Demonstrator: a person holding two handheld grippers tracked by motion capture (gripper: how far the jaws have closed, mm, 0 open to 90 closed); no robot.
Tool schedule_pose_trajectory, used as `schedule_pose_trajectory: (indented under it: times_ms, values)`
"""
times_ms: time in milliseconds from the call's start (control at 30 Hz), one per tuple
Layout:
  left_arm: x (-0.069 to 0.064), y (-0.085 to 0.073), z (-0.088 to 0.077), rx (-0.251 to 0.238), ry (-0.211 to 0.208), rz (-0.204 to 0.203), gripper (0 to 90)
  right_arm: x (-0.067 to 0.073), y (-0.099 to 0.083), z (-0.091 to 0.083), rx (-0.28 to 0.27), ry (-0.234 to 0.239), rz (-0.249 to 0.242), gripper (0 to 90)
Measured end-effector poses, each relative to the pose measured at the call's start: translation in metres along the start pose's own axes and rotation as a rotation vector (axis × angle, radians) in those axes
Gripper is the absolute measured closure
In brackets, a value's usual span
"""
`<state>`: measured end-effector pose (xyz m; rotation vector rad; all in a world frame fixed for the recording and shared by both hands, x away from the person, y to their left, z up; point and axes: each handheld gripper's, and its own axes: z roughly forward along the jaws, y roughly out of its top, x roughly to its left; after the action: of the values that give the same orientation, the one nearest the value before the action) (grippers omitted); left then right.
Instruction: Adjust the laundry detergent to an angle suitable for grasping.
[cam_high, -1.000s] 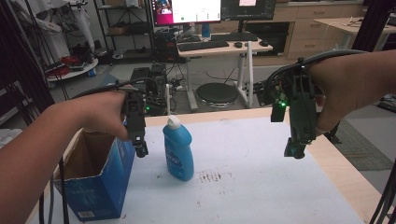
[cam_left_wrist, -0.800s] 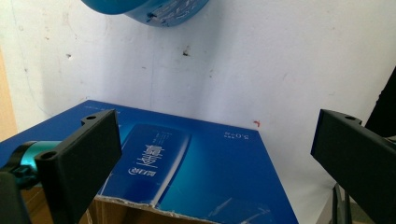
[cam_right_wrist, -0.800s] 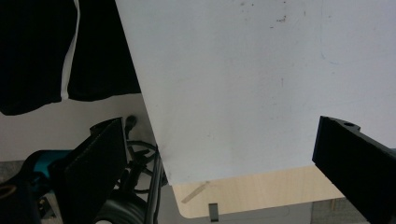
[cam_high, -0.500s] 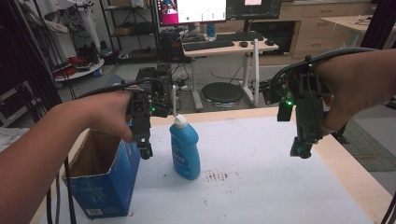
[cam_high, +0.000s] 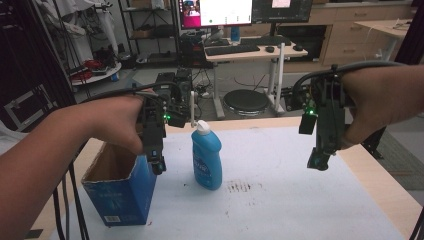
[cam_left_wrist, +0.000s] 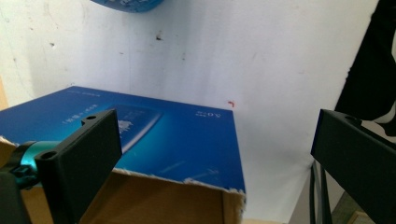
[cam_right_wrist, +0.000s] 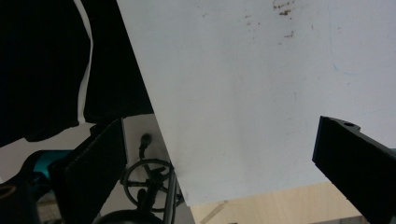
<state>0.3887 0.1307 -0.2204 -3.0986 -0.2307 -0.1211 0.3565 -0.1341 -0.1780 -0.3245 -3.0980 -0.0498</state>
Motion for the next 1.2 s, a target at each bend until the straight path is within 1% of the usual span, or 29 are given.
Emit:
schedule_pose_trajectory:
  times_ms: [33,133,167,200,233,267,300,367,400,433,467,500,567,633,667,700,733,800,833,867,1067,1200]
  values:
    - [-0.005,-0.003,-0.001,-0.007,-0.001,-0.007,1.7,0.000,0.000,0.001,-0.020,0.008,0.008,2.3]
    - [-0.008,-0.006,-0.002,-0.004,0.003,-0.010,1.7,-0.001,0.000,0.003,-0.065,0.010,0.030,2.3]
    - [-0.011,-0.008,-0.002,-0.005,0.003,-0.012,1.6,-0.002,0.000,0.004,-0.086,0.008,0.023,2.3]
    - [-0.011,-0.008,-0.002,-0.005,0.003,-0.012,1.6,-0.002,0.000,0.005,-0.107,0.009,0.030,2.3]
    - [-0.012,-0.009,-0.001,-0.003,0.001,-0.009,1.6,-0.002,0.000,0.005,-0.107,0.009,0.030,2.3]
    - [-0.013,-0.010,-0.001,-0.009,0.002,-0.016,1.7,-0.004,-0.001,0.009,-0.133,0.007,0.033,2.3]
    - [-0.014,-0.011,-0.001,-0.008,0.000,-0.018,1.7,-0.004,-0.001,0.009,-0.133,0.007,0.033,2.3]
    - [-0.015,-0.012,0.000,-0.005,-0.002,-0.015,1.7,-0.006,-0.001,0.013,-0.167,-0.003,0.041,2.3]
    - [-0.016,-0.013,0.000,-0.007,-0.005,-0.014,1.7,-0.008,0.000,0.018,-0.205,-0.013,0.052,2.3]
    - [-0.016,-0.013,0.000,-0.007,-0.005,-0.014,1.6,-0.008,0.000,0.018,-0.205,-0.013,0.052,2.3]
    - [-0.017,-0.014,0.000,-0.010,-0.004,-0.015,1.7,-0.010,0.000,0.024,-0.238,-0.014,0.064,2.3]
    - [-0.017,-0.014,0.000,-0.011,-0.006,-0.015,1.7,-0.010,0.000,0.024,-0.238,-0.014,0.064,2.3]
    - [-0.018,-0.015,-0.001,-0.011,-0.010,-0.016,1.7,-0.012,0.001,0.030,-0.290,-0.014,0.076,2.3]
    - [-0.019,-0.015,-0.002,-0.010,-0.011,-0.014,1.7,-0.013,0.003,0.034,-0.323,-0.021,0.096,2.3]
    - [-0.019,-0.015,-0.002,-0.009,-0.012,-0.013,1.7,-0.014,0.004,0.038,-0.363,-0.020,0.104,2.3]
    - [-0.020,-0.015,-0.003,-0.010,-0.014,-0.012,1.7,-0.014,0.004,0.041,-0.380,-0.019,0.115,2.3]
    - [-0.020,-0.015,-0.003,-0.010,-0.014,-0.012,1.6,-0.014,0.005,0.043,-0.391,-0.023,0.113,2.3]
    - [-0.021,-0.015,-0.003,-0.010,-0.014,-0.009,1.7,-0.014,0.005,0.043,-0.391,-0.023,0.113,2.3]
    - [-0.022,-0.015,-0.003,-0.010,-0.015,-0.007,1.7,-0.014,0.006,0.045,-0.403,-0.026,0.116,2.3]
    - [-0.022,-0.015,-0.003,-0.008,-0.017,-0.007,1.7,-0.015,0.007,0.049,-0.428,-0.030,0.114,2.3]
    - [-0.023,-0.014,-0.002,-0.010,-0.024,-0.008,1.7,-0.019,0.013,0.060,-0.492,-0.026,0.123,2.3]
    - [-0.023,-0.013,-0.002,-0.009,-0.035,-0.005,1.7,-0.021,0.020,0.067,-0.528,-0.041,0.135,2.3]
